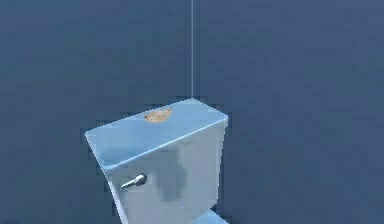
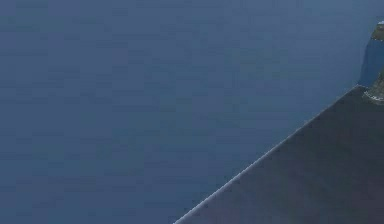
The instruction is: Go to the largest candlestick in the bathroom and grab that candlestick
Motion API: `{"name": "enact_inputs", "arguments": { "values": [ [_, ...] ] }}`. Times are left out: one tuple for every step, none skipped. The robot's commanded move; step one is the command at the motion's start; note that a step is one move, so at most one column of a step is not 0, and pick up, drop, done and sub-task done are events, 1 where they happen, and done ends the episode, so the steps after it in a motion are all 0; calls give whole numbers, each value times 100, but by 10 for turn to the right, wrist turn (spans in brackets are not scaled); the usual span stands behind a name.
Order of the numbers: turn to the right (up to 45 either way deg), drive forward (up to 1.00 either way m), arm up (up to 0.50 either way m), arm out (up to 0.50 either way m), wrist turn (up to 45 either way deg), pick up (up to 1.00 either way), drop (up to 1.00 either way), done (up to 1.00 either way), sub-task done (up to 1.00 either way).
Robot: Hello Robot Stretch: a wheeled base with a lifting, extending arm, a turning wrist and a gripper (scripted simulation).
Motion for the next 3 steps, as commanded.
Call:
{"name": "enact_inputs", "arguments": {
  "values": [
    [330, 0, 0, 0, 0, 0, 0, 0, 0],
    [30, 0, 0, 0, 0, 0, 0, 0, 0],
    [450, 0, 0, 0, 0, 0, 0, 0, 0]
  ]
}}
